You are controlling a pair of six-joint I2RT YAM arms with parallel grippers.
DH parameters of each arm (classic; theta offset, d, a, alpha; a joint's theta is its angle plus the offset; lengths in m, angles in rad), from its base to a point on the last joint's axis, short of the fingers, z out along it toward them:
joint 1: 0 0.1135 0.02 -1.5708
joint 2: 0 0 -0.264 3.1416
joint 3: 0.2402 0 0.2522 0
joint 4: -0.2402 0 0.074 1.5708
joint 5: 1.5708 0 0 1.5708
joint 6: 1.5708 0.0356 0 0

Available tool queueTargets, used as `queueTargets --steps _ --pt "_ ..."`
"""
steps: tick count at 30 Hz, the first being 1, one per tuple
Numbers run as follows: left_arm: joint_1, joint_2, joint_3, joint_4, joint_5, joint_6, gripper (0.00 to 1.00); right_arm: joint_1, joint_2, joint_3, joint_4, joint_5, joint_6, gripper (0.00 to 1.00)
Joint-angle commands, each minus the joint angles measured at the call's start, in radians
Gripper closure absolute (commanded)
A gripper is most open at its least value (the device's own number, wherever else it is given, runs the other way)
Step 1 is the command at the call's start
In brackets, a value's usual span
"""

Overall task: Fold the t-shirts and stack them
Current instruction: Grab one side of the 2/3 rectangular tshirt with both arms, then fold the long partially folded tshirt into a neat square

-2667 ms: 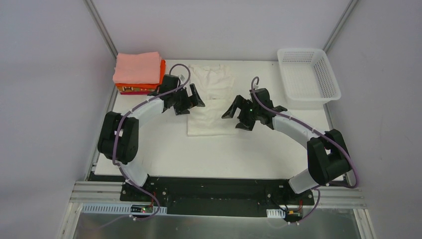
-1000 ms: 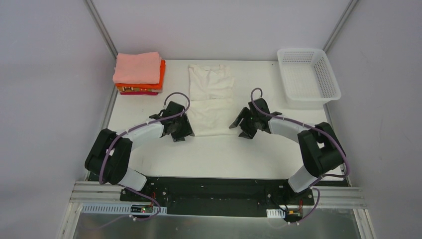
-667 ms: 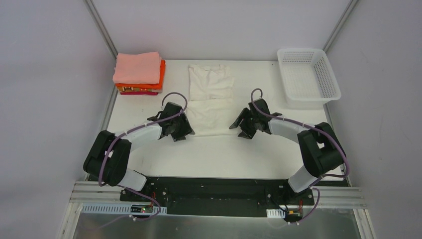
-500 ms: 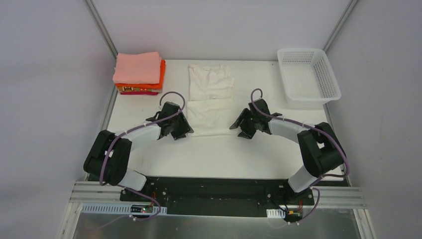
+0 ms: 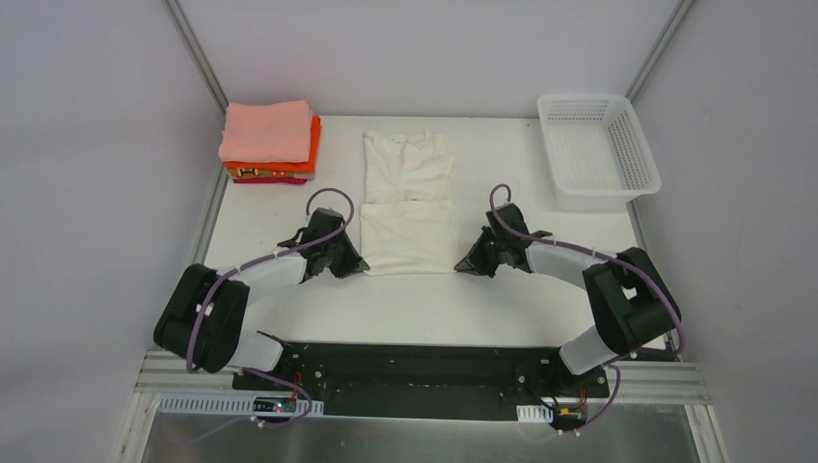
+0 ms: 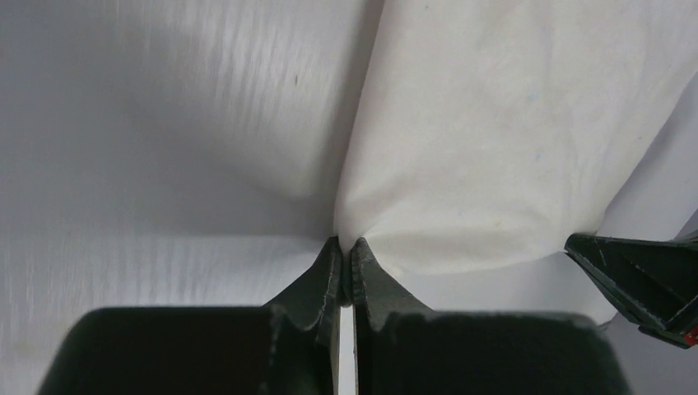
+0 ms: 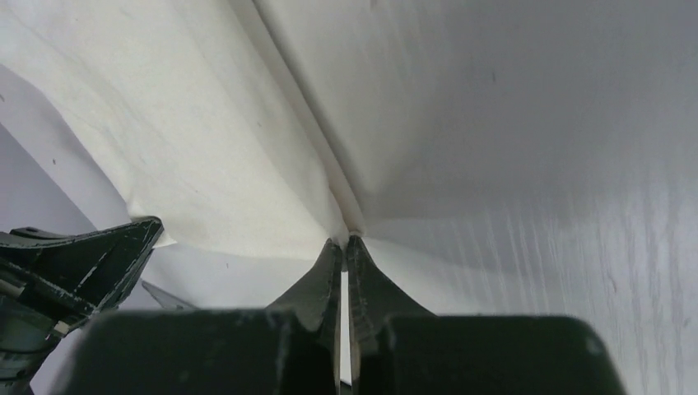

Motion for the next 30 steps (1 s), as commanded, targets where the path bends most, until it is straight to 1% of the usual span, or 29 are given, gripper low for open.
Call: queueTargets --steps 1,5,9,12,14,16,18,21,25,27,30 --pt "-0.053 -0.253 -0.094 -0.175 -0.028 -0.003 1.00 0.012 -0.171 -0.085 -0.101 -0.137 -0.024 1.00" --pt "-0.082 -0.531 -0.148 -0.316 0.005 -0.014 1.00 0.034 -0.356 -0.155 -0.231 -0.307 -0.025 1.00" --pt "-0.092 -0.794 -0.137 -0.470 0.076 -0.016 1.00 0.095 -0.519 -0.150 -0.405 -0.448 -0.033 1.00" --pt "-0.095 -0.927 -0.107 -0.509 0.130 -0.014 1.00 0.115 -0.607 -0.098 -0.518 -0.511 -0.043 1.00" --pt "-0.095 -0.962 -0.070 -0.520 0.147 -0.006 1.00 0.114 -0.655 -0.060 -0.550 -0.519 -0.044 1.00" --pt "-0.095 -0.958 -0.045 -0.525 0.150 0.010 1.00 0.111 -0.675 -0.023 -0.556 -0.514 -0.047 1.00" --pt "-0.095 -0.921 -0.008 -0.525 0.124 0.033 1.00 0.098 -0.667 0.011 -0.554 -0.503 -0.059 1.00" --pt "-0.095 -0.824 0.050 -0.516 0.022 0.061 1.00 0.045 -0.638 0.051 -0.534 -0.461 -0.077 1.00" --pt "-0.092 -0.686 0.139 -0.456 -0.081 0.104 1.00 -0.050 -0.596 0.094 -0.426 -0.438 -0.073 1.00" --pt "-0.084 -0.612 0.177 -0.408 -0.095 0.127 1.00 -0.073 -0.570 0.123 -0.382 -0.421 -0.070 1.00" --pt "-0.054 -0.514 0.231 -0.341 -0.055 0.144 1.00 -0.100 -0.546 0.164 -0.331 -0.396 -0.068 1.00"
